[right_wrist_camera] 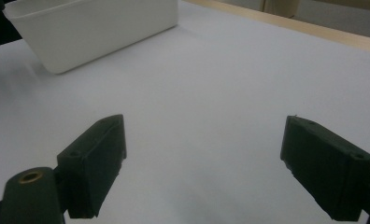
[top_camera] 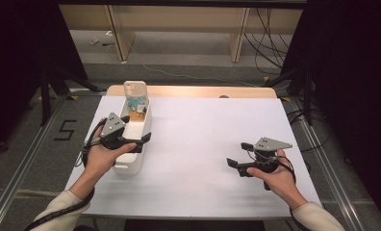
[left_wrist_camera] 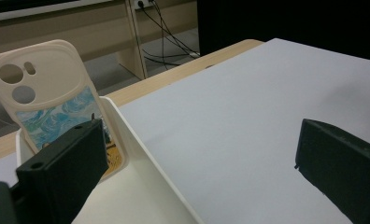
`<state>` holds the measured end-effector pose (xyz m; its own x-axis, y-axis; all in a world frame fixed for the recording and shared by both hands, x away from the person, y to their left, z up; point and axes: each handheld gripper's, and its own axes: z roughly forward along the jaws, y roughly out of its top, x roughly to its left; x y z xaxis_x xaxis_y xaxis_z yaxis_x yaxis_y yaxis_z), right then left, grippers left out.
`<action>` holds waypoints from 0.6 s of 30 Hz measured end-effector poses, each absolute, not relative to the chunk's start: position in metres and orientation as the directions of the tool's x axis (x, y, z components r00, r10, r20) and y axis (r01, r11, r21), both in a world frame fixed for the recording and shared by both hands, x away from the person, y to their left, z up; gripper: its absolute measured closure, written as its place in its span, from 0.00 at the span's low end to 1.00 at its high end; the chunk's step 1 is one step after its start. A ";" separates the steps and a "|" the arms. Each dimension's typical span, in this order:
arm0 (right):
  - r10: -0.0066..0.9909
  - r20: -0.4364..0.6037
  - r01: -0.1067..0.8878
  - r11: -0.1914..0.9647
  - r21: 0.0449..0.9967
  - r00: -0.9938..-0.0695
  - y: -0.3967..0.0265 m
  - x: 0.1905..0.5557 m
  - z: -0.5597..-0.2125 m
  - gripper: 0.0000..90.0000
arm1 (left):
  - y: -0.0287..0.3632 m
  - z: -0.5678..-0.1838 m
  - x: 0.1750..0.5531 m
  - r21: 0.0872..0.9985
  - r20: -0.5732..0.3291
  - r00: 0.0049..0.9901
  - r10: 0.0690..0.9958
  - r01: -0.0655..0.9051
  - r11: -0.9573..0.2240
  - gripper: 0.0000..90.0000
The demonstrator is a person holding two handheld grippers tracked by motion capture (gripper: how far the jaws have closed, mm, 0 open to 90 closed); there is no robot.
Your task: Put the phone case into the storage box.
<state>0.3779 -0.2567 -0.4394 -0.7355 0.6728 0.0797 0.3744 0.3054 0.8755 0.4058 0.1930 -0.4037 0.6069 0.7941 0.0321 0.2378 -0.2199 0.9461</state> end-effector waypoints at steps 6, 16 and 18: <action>0.673 0.079 0.374 0.306 0.875 -0.735 -0.257 0.378 -0.439 0.17 | 0.192 -0.399 0.401 0.948 0.041 0.608 0.793 0.227 -0.223 0.02; 0.674 0.081 0.375 0.303 0.876 -0.734 -0.257 0.378 -0.439 0.17 | 0.192 -0.405 0.389 0.948 0.020 0.620 0.785 0.238 -0.212 0.03; 0.674 0.080 0.375 0.304 0.876 -0.734 -0.257 0.378 -0.439 0.17 | 0.193 -0.406 0.386 0.948 0.016 0.620 0.784 0.240 -0.209 0.03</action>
<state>0.3776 -0.2571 -0.4390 -0.7343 0.6740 0.0804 0.3747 0.3037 0.8760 0.3860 0.1931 -0.4060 0.6202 0.7843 0.0157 0.2398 -0.2086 0.9482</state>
